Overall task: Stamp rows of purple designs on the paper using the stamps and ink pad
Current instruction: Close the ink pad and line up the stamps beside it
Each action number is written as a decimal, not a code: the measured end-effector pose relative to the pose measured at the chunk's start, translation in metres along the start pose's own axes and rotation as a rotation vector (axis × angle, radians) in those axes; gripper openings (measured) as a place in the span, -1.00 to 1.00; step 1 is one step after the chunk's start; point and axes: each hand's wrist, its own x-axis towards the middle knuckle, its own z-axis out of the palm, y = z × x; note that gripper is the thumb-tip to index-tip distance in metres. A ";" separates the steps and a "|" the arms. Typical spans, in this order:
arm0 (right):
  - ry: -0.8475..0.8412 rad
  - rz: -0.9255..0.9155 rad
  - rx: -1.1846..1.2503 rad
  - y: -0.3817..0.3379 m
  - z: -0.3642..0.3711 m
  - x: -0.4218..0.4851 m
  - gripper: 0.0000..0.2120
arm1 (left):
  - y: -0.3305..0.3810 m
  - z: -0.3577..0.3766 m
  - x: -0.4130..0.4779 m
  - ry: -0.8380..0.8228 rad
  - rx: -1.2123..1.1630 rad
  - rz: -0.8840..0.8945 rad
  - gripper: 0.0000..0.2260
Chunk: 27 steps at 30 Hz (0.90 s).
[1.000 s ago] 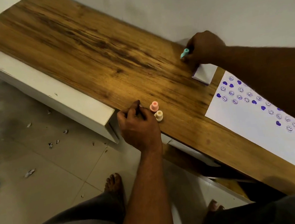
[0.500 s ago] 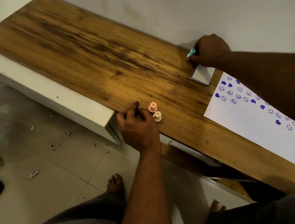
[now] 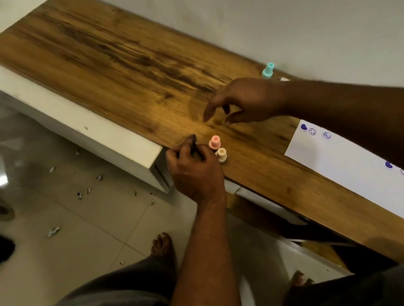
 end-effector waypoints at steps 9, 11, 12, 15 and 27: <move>-0.140 -0.142 -0.063 -0.009 0.016 0.018 -0.53 | -0.003 0.002 0.001 0.011 0.000 0.002 -0.82; -0.132 -0.143 -0.077 -0.006 0.015 0.018 -0.54 | -0.003 0.002 0.001 0.006 -0.003 0.001 -0.82; -0.129 -0.139 -0.076 -0.005 0.015 0.019 -0.54 | -0.003 0.002 0.001 0.002 -0.004 0.005 -0.82; -0.121 -0.155 -0.084 -0.005 0.016 0.019 -0.54 | -0.003 0.001 0.001 -0.001 -0.004 0.013 -0.81; -0.060 -0.144 -0.098 -0.013 0.019 0.020 -0.70 | -0.005 0.003 0.001 0.027 -0.006 0.028 -0.81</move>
